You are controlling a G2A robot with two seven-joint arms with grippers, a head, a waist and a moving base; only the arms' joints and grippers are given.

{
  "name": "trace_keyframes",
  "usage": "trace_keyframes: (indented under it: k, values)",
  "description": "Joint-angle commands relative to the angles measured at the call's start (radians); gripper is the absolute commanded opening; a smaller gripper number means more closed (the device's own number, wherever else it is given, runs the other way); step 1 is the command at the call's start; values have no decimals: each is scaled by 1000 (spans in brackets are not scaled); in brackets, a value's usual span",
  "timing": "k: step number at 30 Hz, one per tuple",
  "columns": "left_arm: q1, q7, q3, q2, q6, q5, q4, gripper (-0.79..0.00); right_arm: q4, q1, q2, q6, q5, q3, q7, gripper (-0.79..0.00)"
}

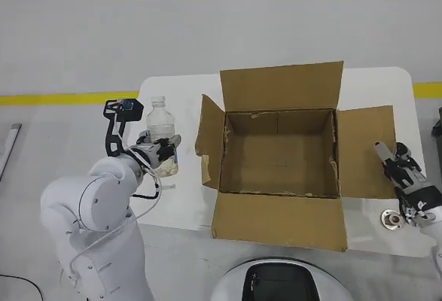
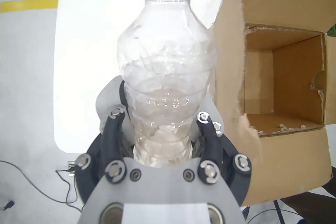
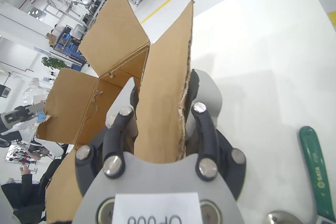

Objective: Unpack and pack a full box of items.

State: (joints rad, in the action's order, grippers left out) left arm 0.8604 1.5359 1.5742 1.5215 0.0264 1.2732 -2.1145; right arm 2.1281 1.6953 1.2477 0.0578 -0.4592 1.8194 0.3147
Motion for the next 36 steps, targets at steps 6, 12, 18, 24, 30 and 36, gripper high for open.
trace_keyframes:
  k: [6,12,18,24,30,36]
  values:
    - [-115,0,-46,-13,-67,-87,2,-785,13,-6,-1,-5,-30,-22,2,-631]
    - [-211,0,-162,-15,-116,-183,43,-785,29,-4,-3,-1,-41,-21,5,0]
    - [-257,-7,-291,-4,-191,-316,130,-785,55,5,-5,-11,-71,10,-8,0]
    - [-239,-56,-413,5,-234,-351,303,-785,83,21,-7,-6,-89,58,-28,0]
    - [-216,-91,-453,6,-248,-352,449,-785,105,31,-7,-4,-103,88,-67,0]
    - [-216,-91,-453,6,-248,-352,449,-785,121,42,-6,-8,-125,107,-92,0]
